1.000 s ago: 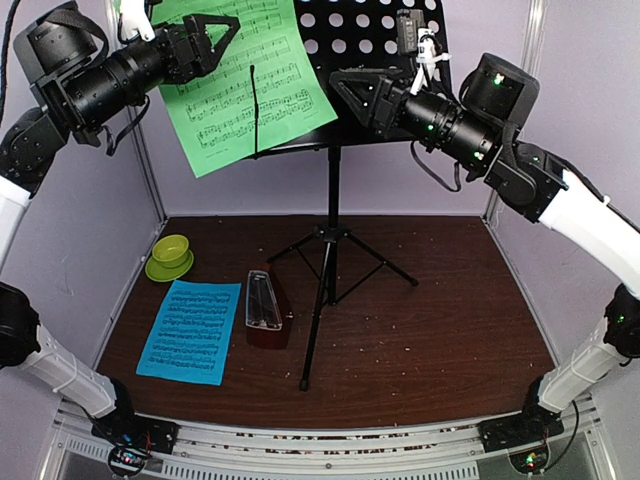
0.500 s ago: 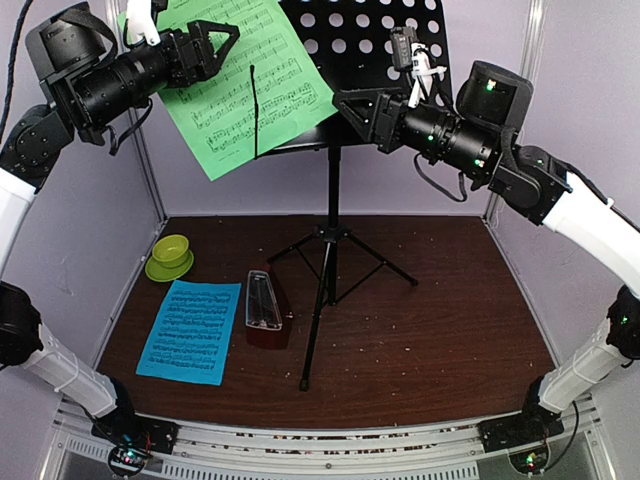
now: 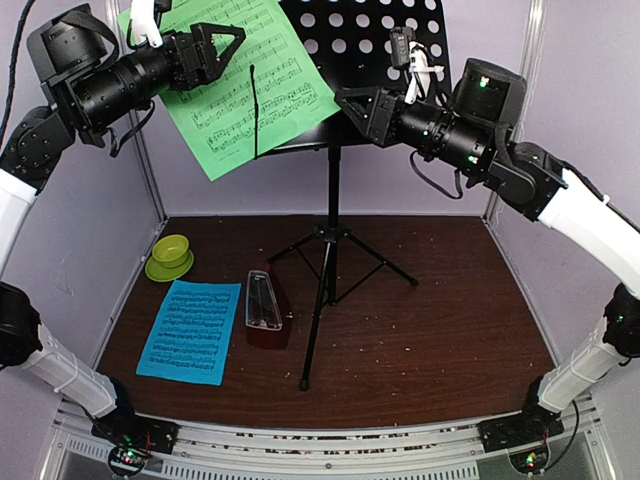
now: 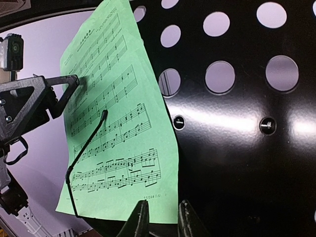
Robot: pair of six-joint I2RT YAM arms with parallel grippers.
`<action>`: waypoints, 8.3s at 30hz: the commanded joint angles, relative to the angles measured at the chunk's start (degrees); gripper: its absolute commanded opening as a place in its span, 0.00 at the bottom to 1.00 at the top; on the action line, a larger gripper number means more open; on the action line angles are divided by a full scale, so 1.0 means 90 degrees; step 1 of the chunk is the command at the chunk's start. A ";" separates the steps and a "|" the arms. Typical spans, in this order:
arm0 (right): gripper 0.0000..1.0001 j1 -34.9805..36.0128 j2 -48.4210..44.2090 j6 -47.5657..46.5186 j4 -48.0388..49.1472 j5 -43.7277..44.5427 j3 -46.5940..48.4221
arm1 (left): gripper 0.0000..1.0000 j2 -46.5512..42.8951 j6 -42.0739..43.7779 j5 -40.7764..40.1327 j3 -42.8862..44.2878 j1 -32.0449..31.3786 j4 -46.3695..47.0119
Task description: Set up the instrument practice props
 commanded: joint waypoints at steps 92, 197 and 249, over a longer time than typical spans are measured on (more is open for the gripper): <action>0.00 -0.0369 -0.0479 0.0846 -0.0104 -0.0465 -0.1033 | 0.00 -0.0580 -0.0544 0.0360 -0.1314 0.1024 0.0950; 0.99 -0.1913 -0.2243 0.0865 -0.0987 -0.1342 -0.3122 | 0.68 0.3208 -0.1383 0.4503 -0.5789 0.6733 0.0357; 1.00 -0.2060 -0.2456 0.1267 -0.0514 -0.1721 -0.3475 | 0.67 0.3108 -0.0199 0.3930 -0.5243 0.6260 -0.1406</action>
